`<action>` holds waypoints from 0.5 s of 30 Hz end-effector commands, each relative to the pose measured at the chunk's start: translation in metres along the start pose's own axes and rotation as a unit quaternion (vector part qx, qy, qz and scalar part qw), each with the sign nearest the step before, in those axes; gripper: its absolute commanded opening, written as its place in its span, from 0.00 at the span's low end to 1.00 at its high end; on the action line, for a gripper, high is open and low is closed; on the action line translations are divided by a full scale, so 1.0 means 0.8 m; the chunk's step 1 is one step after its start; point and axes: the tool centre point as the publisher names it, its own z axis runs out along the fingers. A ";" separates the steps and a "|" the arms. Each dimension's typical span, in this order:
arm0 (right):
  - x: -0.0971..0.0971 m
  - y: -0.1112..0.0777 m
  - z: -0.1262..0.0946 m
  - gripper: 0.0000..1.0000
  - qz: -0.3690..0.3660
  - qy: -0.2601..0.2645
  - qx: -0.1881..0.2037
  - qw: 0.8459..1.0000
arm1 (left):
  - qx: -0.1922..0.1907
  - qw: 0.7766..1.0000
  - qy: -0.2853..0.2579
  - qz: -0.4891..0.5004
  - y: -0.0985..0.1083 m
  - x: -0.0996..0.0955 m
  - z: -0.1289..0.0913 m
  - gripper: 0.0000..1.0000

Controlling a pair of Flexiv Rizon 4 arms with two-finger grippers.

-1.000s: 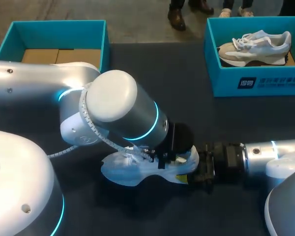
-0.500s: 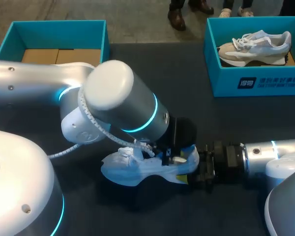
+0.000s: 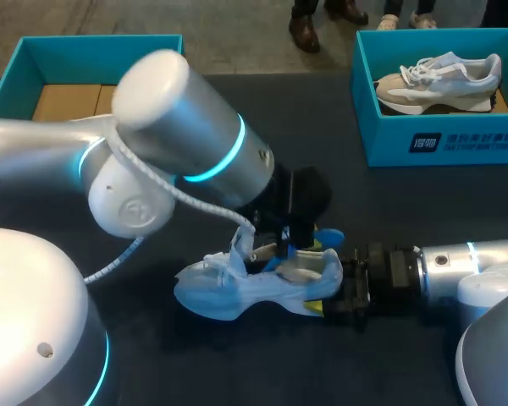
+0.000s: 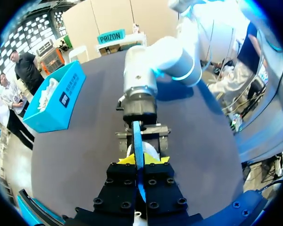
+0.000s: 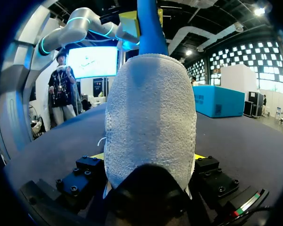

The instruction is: Take the shoe out of the shoebox, open the shoe tongue, remove and reinsert the insole, then place the shoe into the shoebox

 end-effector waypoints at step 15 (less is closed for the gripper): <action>0.002 -0.001 0.002 0.00 0.000 0.000 0.002 1.000 | 0.097 0.995 0.004 0.028 -0.079 0.015 -0.090 0.00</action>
